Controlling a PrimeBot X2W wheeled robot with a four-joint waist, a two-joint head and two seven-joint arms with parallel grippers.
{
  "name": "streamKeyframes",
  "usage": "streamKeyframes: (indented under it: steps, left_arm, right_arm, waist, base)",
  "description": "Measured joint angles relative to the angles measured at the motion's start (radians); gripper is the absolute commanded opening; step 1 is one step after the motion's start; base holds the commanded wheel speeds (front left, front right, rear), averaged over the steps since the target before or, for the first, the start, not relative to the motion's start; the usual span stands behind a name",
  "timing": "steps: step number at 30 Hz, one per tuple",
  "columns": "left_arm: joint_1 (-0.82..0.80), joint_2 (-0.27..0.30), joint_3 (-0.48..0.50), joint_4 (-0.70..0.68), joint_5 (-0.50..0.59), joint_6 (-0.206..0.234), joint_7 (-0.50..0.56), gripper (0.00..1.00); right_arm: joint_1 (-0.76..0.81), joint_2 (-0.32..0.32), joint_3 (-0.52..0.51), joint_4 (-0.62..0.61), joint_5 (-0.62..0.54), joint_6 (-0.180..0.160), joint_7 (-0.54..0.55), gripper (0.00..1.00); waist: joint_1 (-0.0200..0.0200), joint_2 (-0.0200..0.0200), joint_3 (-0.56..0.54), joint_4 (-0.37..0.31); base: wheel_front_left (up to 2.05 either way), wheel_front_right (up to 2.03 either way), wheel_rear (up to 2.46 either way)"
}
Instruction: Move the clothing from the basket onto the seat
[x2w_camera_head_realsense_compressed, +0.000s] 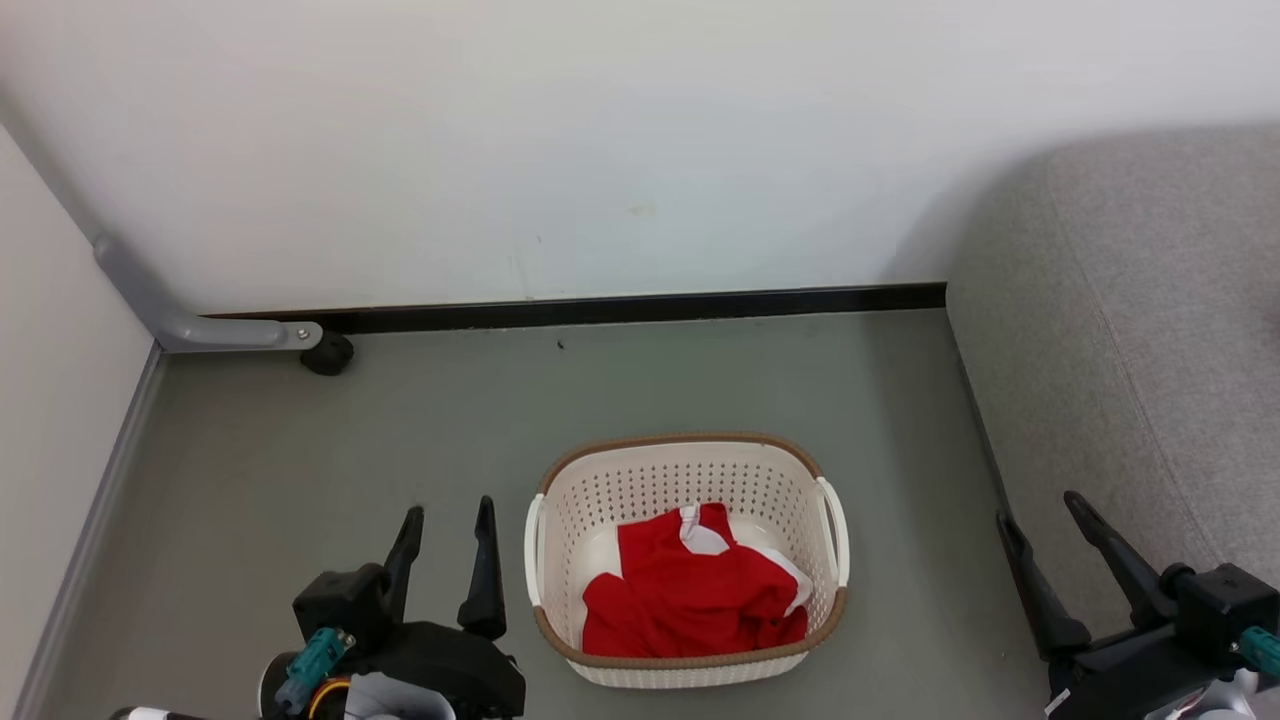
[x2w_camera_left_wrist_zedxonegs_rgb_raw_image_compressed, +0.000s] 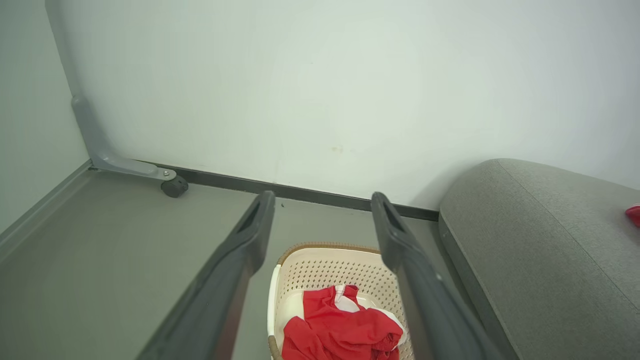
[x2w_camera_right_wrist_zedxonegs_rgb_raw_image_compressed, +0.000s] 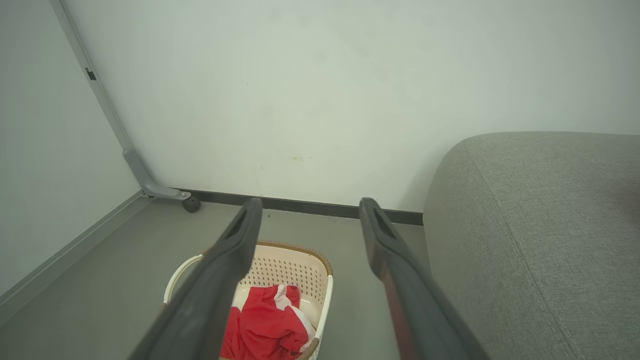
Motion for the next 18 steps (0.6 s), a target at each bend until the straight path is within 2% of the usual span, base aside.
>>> streamKeyframes:
  steps: [8,18]
  left_arm:
    - [-0.012,-0.034,0.004,-0.042,0.069,0.000,0.000,1.00]
    - [-0.112,-0.055,-0.061,-0.031,0.142,0.000,0.000,1.00]
  right_arm:
    - [-0.013,-0.019,-0.015,-0.045,-0.008,0.008,0.000,1.00]
    - [-0.066,-0.052,-0.036,-0.104,-0.008,0.013,0.000,1.00]
  waist:
    - [0.0001,0.0000,0.072,-0.018]
    - [0.0001,0.0000,0.177,-0.043]
  base:
    - [0.00,0.00,0.00]
    - [0.00,0.00,0.00]
